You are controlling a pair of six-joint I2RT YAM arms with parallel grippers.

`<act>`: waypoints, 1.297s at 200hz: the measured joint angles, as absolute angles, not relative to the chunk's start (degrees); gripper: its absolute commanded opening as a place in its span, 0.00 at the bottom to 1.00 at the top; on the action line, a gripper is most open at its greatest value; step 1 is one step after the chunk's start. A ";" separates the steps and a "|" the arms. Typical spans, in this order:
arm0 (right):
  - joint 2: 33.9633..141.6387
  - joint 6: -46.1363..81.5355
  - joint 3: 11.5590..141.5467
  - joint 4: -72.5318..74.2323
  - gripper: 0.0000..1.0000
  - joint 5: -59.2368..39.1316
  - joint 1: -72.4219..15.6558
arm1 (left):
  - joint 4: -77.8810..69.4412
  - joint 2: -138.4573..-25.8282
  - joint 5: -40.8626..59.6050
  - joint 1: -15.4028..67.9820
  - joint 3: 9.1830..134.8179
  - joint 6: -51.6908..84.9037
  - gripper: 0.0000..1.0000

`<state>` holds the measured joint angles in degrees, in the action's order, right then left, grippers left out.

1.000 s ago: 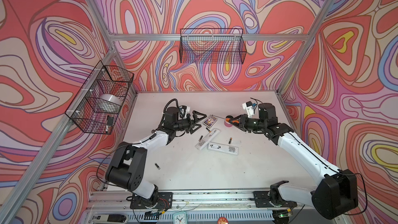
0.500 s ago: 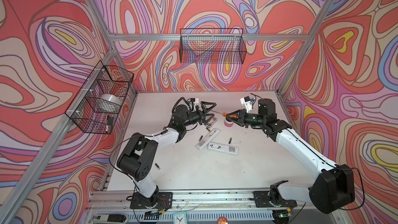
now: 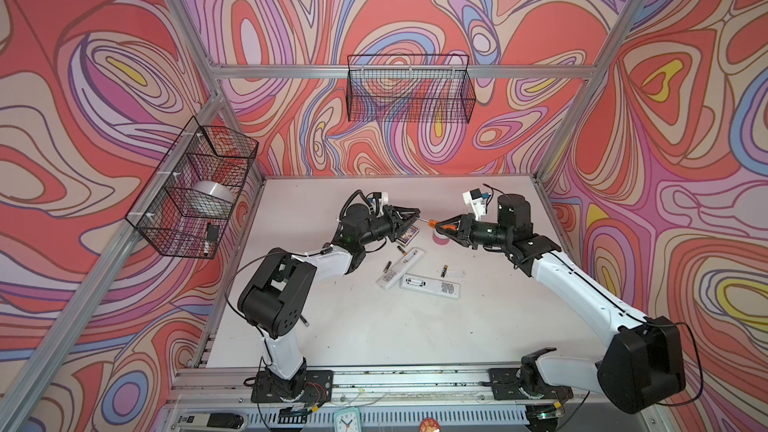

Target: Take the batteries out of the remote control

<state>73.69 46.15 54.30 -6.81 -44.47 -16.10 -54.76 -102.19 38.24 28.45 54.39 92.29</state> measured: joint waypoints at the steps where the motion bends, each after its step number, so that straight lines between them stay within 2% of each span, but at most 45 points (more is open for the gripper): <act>1: 73.65 46.13 54.17 -6.63 0.07 -44.51 -16.10 | -54.89 -102.19 38.22 28.45 54.39 92.55 0.03; 26: 73.30 45.67 53.30 -3.77 0.10 -45.69 -16.14 | -58.48 -102.19 37.76 28.16 54.37 99.79 0.00; 55: 73.25 45.76 53.17 -3.60 0.24 -45.71 -16.23 | -58.61 -101.97 37.43 28.21 53.82 99.68 0.00; 68: 73.25 45.76 53.08 -3.55 0.32 -45.74 -16.32 | -58.30 -101.75 37.52 28.18 53.76 99.44 0.00; 100: 73.06 45.25 53.39 -8.99 0.67 -44.77 -16.34 | -56.62 -100.47 38.72 27.27 52.03 94.11 0.00; 121: 71.68 42.00 54.54 -15.86 0.79 -43.27 -16.27 | -52.97 -98.63 41.89 24.32 49.34 91.44 0.00; 157: 67.99 36.67 56.71 -26.30 0.83 -41.76 -15.07 | -36.34 -92.49 48.34 16.12 47.24 80.58 0.00; 170: 68.03 34.65 58.15 -30.44 0.84 -40.07 -14.90 | -23.77 -89.89 50.98 12.58 48.71 72.51 0.00; 182: 68.93 32.84 59.66 -34.26 0.84 -38.22 -14.76 | -5.39 -89.19 51.88 9.52 54.22 61.12 0.00; 204: 72.55 29.34 63.75 -41.67 0.84 -33.63 -14.61 | 22.55 -92.49 51.22 5.30 67.88 40.91 0.00; 229: 77.19 25.85 68.16 -47.88 0.84 -28.47 -14.20 | 41.01 -94.83 52.71 0.12 72.49 26.79 0.00; 259: 81.95 23.42 72.25 -52.58 0.84 -23.81 -13.17 | 59.40 -103.22 45.28 -2.07 78.67 12.91 0.00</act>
<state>81.95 23.42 72.25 -52.58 -23.81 -13.17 59.40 -103.22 45.28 -2.07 78.67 12.91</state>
